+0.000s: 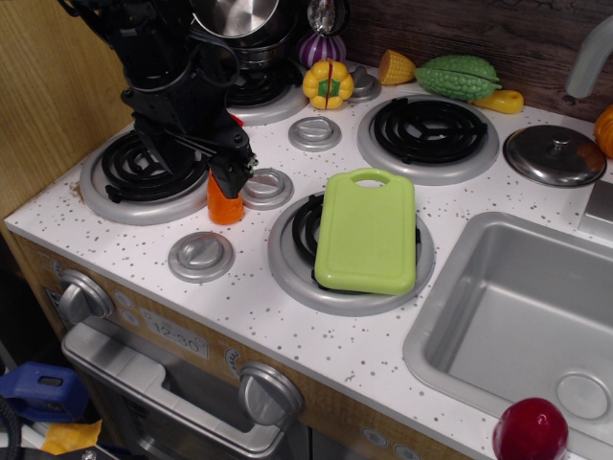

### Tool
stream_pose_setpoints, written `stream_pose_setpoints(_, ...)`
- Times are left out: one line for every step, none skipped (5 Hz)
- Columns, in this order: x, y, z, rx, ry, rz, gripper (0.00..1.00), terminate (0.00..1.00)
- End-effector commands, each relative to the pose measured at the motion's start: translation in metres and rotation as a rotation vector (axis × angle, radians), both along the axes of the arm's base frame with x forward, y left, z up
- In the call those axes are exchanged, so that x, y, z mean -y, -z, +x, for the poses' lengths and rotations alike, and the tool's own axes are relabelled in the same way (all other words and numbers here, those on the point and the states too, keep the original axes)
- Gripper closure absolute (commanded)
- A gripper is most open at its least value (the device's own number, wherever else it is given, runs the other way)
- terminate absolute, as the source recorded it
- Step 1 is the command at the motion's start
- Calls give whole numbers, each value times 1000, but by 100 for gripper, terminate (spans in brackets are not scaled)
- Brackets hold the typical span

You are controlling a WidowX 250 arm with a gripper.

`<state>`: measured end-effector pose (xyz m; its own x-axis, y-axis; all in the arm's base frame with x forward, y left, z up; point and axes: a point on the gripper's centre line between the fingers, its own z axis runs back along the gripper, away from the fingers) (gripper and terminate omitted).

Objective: Put carrot on cutting board

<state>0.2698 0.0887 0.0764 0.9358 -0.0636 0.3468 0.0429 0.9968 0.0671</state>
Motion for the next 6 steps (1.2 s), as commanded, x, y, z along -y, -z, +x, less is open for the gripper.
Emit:
stream_pose_setpoints(-23, -2, 13, 82, 55, 33, 0, 0)
stream_pose_setpoints(-26, 5, 19, 106, 60, 41, 0, 0)
stream_pose_setpoints(-29, 13, 23, 141, 85, 47, 0, 0)
stream_pose_setpoints(-24, 20, 23, 166, 88, 38, 0, 0)
stream_pose_setpoints(-27, 25, 25, 180, 93, 49, 0, 0)
stream_pose_setpoints(-31, 28, 28, 201, 93, 40, 0, 0)
